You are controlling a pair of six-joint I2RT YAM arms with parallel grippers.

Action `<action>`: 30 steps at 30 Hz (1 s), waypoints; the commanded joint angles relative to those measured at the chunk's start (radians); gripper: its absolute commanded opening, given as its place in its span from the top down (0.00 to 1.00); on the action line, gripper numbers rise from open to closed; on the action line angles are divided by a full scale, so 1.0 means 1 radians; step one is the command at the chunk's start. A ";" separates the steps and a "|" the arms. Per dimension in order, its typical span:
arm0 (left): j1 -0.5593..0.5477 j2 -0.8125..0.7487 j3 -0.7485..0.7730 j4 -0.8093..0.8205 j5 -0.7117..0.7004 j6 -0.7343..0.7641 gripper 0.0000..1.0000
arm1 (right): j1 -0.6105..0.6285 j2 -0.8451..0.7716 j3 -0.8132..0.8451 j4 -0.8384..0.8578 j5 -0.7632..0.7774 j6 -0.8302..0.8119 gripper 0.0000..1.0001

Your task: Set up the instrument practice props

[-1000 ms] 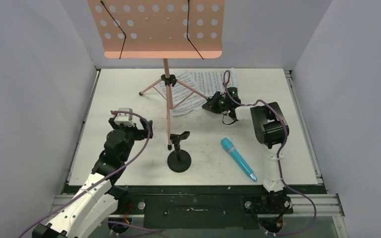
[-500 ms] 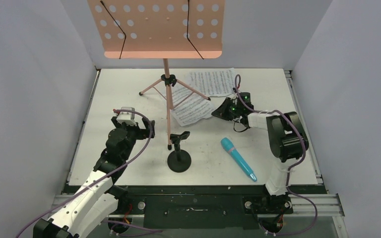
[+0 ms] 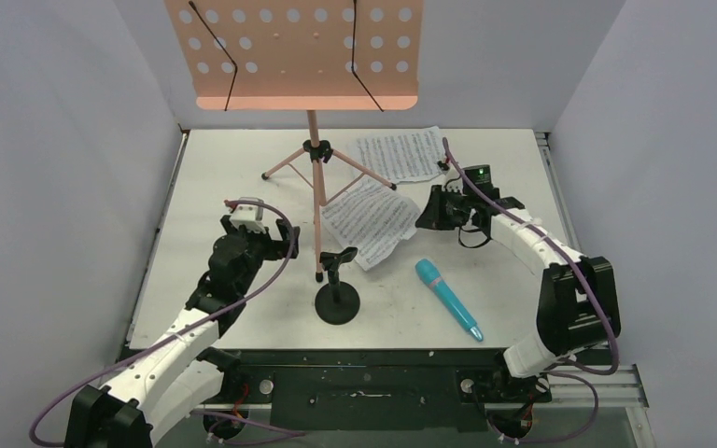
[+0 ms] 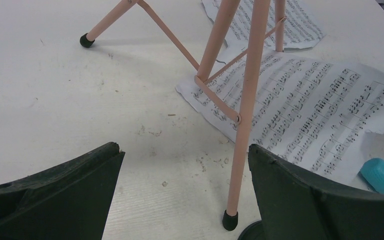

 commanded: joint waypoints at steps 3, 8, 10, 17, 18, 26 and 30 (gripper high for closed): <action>0.009 0.027 0.040 0.096 0.033 -0.004 0.03 | -0.005 -0.125 0.094 -0.321 0.027 -0.222 0.95; 0.008 0.045 0.042 0.107 0.041 -0.004 0.03 | -0.004 -0.200 0.128 -0.475 0.071 -0.297 0.94; 0.009 0.051 0.042 0.108 0.042 -0.003 0.03 | -0.004 -0.224 0.139 -0.540 0.092 -0.328 0.92; 0.008 0.073 0.048 0.116 0.029 0.002 0.03 | 0.003 -0.346 0.123 -0.668 0.133 -0.408 0.88; 0.009 0.074 0.050 0.117 0.030 0.002 0.02 | 0.002 -0.365 0.124 -0.667 0.132 -0.409 0.88; 0.009 0.077 0.061 0.112 0.047 0.005 0.03 | -0.001 -0.404 0.132 -0.648 0.231 -0.387 0.39; 0.008 0.073 0.063 0.105 0.062 0.005 0.03 | -0.001 -0.435 0.131 -0.571 0.286 -0.359 0.05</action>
